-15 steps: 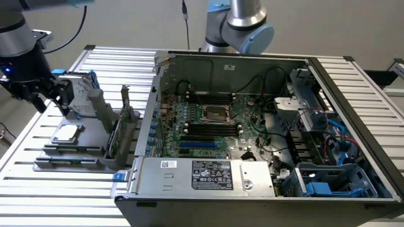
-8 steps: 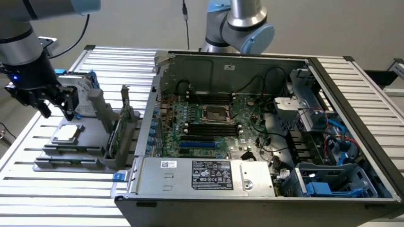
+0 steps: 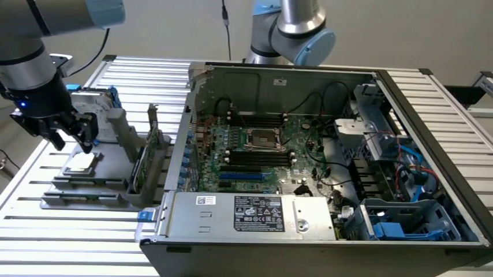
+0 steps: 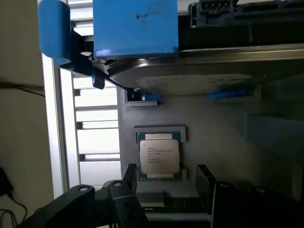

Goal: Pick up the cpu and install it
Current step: 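Pick up the cpu and move it towards the insertion slot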

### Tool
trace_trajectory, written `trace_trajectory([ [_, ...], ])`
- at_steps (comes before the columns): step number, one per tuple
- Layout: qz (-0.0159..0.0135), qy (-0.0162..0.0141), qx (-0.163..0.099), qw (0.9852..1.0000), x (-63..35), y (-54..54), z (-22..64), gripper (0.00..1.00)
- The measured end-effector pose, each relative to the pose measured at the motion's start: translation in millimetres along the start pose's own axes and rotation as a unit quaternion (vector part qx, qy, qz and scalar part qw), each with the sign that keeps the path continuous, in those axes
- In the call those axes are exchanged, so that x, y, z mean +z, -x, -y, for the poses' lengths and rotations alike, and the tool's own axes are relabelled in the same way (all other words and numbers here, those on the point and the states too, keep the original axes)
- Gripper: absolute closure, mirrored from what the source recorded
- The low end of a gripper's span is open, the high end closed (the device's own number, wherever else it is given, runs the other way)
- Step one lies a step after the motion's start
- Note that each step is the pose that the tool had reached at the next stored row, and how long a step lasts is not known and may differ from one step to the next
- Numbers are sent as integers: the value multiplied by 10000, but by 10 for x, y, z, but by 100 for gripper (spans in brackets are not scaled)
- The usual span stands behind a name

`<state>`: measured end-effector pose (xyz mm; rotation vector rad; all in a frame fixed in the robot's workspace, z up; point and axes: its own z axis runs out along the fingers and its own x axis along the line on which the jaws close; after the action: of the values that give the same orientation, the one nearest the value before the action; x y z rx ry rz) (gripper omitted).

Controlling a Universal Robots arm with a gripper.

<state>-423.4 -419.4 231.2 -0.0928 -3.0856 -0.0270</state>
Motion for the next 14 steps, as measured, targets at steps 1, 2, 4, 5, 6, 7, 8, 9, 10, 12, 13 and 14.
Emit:
trace_trajectory([
  [1,0,0,-1,10000,18,2,1,38],
  [2,0,0,-1,10000,37,3,2,38],
  [4,0,0,-1,10000,72,5,3,38],
  [5,0,0,-1,10000,90,6,3,38],
  [6,0,0,-2,10000,108,7,3,38],
  [7,0,0,-2,10000,126,8,4,38],
  [8,-1,0,-2,10000,144,9,4,38],
  [9,0,0,-1,10000,163,9,4,38],
  [10,0,0,-2,10000,182,9,5,38],
  [12,-1,-1,-2,10000,217,-1,6,38],
  [13,0,0,-2,10000,236,-8,7,38],
  [14,0,0,-2,10000,255,-15,7,38],
])
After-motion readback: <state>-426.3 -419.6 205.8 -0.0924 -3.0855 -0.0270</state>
